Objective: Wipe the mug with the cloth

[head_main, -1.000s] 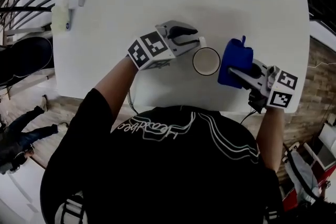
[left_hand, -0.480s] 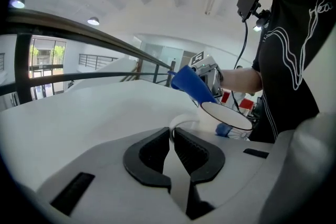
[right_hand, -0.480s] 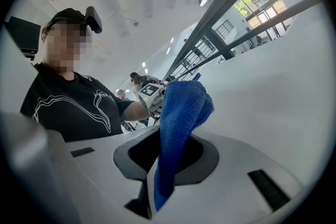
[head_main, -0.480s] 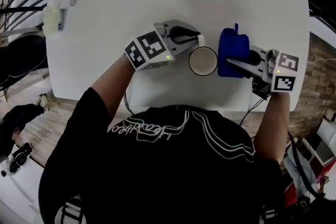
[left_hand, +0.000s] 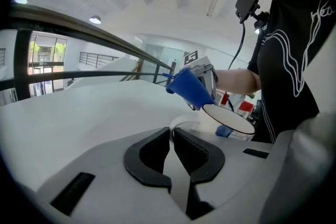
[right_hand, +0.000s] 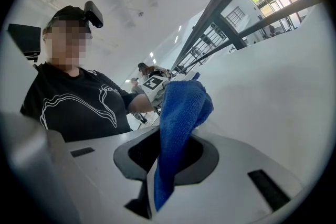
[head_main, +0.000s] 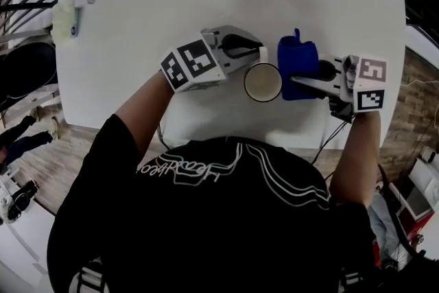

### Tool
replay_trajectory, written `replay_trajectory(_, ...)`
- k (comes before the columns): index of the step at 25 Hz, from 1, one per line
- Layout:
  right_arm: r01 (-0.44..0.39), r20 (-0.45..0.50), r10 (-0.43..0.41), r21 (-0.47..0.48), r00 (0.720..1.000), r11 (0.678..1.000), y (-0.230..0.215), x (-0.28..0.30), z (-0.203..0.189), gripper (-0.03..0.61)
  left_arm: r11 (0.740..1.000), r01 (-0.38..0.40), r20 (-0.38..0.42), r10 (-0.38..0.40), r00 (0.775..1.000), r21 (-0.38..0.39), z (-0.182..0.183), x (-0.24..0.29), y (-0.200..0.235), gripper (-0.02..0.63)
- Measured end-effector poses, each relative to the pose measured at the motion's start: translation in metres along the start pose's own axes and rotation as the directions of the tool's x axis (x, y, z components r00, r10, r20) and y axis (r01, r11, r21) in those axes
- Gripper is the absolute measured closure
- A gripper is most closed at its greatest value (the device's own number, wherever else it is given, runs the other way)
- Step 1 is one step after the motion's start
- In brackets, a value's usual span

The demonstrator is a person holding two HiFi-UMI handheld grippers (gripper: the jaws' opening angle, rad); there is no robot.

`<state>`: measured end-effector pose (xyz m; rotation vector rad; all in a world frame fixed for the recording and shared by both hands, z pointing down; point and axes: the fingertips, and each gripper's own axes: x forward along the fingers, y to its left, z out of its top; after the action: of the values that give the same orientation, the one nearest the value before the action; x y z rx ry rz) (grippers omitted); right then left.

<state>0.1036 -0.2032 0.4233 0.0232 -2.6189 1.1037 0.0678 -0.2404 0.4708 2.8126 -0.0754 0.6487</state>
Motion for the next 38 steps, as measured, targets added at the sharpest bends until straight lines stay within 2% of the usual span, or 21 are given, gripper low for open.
replay_trajectory(7,-0.032,-0.072,0.033,0.014,0.997,0.999,-0.011,0.008,-0.003,0.525,1.0,-0.009,0.003,0.009,1.0,-0.025,0.001,0.003,0.002,0.58)
replay_trajectory(10,-0.022,-0.094,0.025,0.03,0.995,0.999,-0.022,0.016,-0.006,0.525,0.999,-0.016,0.006,0.016,1.0,-0.03,-0.001,0.002,0.005,0.58)
replay_trajectory(16,0.068,-0.134,-0.061,0.045,0.989,0.997,-0.04,0.029,-0.011,0.525,0.998,-0.037,0.013,0.037,0.999,-0.047,-0.003,-0.001,0.006,0.58)
replay_trajectory(23,0.185,-0.162,-0.164,0.127,0.973,0.975,-0.056,0.035,-0.024,0.525,0.996,-0.063,0.019,0.064,0.998,-0.06,-0.003,-0.001,0.004,0.58)
replay_trajectory(32,0.252,-0.09,-0.242,0.117,0.966,0.961,-0.045,0.022,-0.016,0.525,0.988,-0.121,0.017,0.124,0.992,-0.097,-0.008,-0.007,0.01,0.58)
replay_trajectory(38,0.304,0.074,-0.317,0.148,0.945,0.941,-0.015,-0.011,-0.005,0.525,0.981,-0.183,-0.014,0.182,0.983,-0.066,-0.001,-0.005,0.003,0.58)
